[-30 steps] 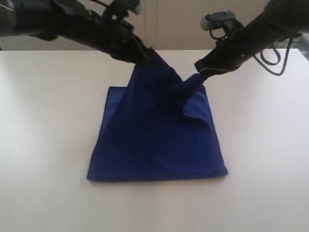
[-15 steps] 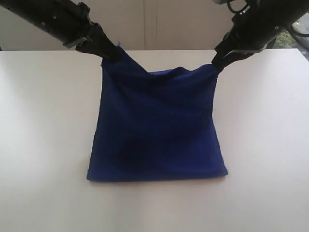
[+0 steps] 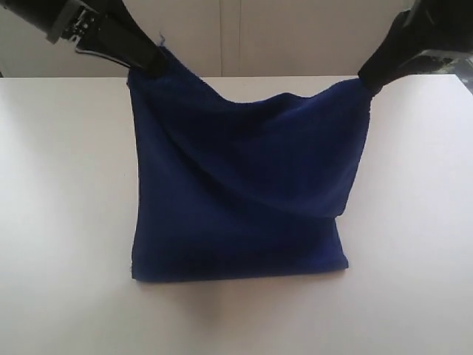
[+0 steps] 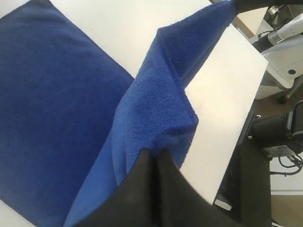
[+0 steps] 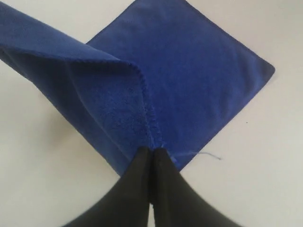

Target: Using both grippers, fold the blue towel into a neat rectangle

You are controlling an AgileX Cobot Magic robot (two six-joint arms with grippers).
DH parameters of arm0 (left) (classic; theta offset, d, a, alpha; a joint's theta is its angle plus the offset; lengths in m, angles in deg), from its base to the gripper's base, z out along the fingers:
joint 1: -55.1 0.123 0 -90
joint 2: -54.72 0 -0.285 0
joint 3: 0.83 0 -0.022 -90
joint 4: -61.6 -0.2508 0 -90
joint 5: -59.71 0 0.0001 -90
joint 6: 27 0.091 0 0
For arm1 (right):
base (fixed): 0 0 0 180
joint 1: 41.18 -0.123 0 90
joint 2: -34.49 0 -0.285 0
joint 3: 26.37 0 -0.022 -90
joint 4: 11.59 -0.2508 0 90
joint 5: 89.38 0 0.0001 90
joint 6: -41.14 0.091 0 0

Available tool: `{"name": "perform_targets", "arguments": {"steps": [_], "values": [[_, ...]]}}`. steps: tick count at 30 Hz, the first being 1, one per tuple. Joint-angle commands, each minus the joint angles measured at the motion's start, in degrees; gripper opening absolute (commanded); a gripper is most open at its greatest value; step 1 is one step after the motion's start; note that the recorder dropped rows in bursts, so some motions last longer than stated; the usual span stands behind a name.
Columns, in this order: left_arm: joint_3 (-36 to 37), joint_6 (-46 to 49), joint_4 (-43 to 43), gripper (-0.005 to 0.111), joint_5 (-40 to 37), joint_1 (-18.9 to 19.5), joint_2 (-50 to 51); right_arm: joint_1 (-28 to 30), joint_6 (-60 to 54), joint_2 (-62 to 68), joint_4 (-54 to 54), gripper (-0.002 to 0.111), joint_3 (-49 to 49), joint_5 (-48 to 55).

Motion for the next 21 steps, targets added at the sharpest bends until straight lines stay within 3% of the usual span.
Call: {"name": "perform_targets", "arguments": {"steps": [1,12,21], "values": [[4.66,-1.96,0.88,0.0,-4.32,0.19,-3.8,0.32,0.87,-5.27,-0.14,0.0,4.59,0.29],[27.66,4.38,12.03,0.0,2.07,0.19,-20.22,0.32,2.32,-21.74,-4.71,0.0,16.61,0.29],[34.29,5.79,15.52,0.0,3.75,0.19,-27.09,0.32,4.19,-30.22,-6.02,0.0,21.91,0.29]]}}
